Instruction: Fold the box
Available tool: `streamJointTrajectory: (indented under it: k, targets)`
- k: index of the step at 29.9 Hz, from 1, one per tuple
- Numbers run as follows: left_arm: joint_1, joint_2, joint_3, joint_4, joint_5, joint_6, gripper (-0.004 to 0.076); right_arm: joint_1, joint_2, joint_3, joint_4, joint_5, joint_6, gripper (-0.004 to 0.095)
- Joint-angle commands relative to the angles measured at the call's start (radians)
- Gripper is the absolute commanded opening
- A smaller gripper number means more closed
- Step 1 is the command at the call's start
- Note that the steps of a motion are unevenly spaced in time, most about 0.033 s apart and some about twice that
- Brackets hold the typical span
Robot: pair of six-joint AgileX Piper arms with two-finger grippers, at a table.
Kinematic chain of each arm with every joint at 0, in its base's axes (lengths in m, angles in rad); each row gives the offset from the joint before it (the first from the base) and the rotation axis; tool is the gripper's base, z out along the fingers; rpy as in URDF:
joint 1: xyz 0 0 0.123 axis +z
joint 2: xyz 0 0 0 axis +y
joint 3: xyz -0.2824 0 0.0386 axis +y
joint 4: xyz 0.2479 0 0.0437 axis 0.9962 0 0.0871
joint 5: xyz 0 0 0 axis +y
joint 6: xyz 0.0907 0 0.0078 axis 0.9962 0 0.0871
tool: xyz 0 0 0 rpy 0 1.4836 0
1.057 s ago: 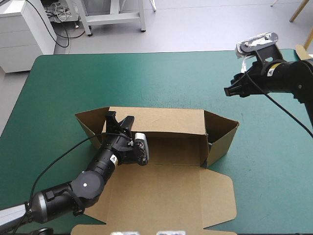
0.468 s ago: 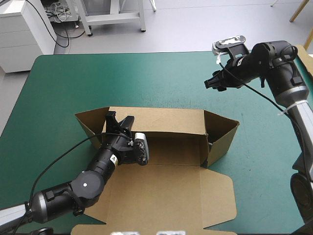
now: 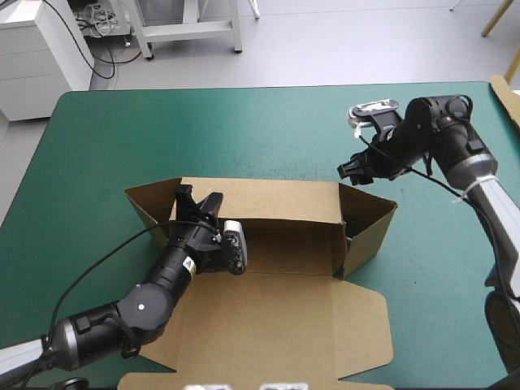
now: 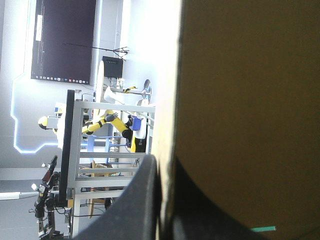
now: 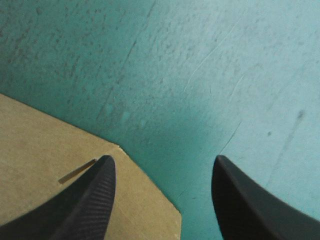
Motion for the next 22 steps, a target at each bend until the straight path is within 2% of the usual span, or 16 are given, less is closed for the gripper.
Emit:
streamJointTrajectory:
  k: [1,9,15,19,22]
  targets:
    - [-0.007,-0.017,-0.025,0.028,0.039,-0.025,-0.0008,-0.002,-0.100,0.046,0.040,-0.030,0.001,0.0527]
    - [-0.007,-0.017,-0.025,0.028,0.039,-0.025,-0.0008,-0.002,-0.223,0.202,0.047,-0.030,0.001,0.0527]
    - [-0.007,-0.017,-0.025,0.028,0.039,-0.025,-0.0008,-0.001,-0.315,0.306,0.115,-0.030,-0.032,0.0526]
    - [-0.007,-0.017,-0.025,0.028,0.039,-0.025,-0.0008,-0.001,-0.346,0.363,0.187,-0.033,-0.103,0.0485]
    - [-0.007,-0.017,-0.025,0.028,0.039,-0.025,-0.0008,0.025,-0.367,0.396,0.195,-0.033,-0.135,0.0483]
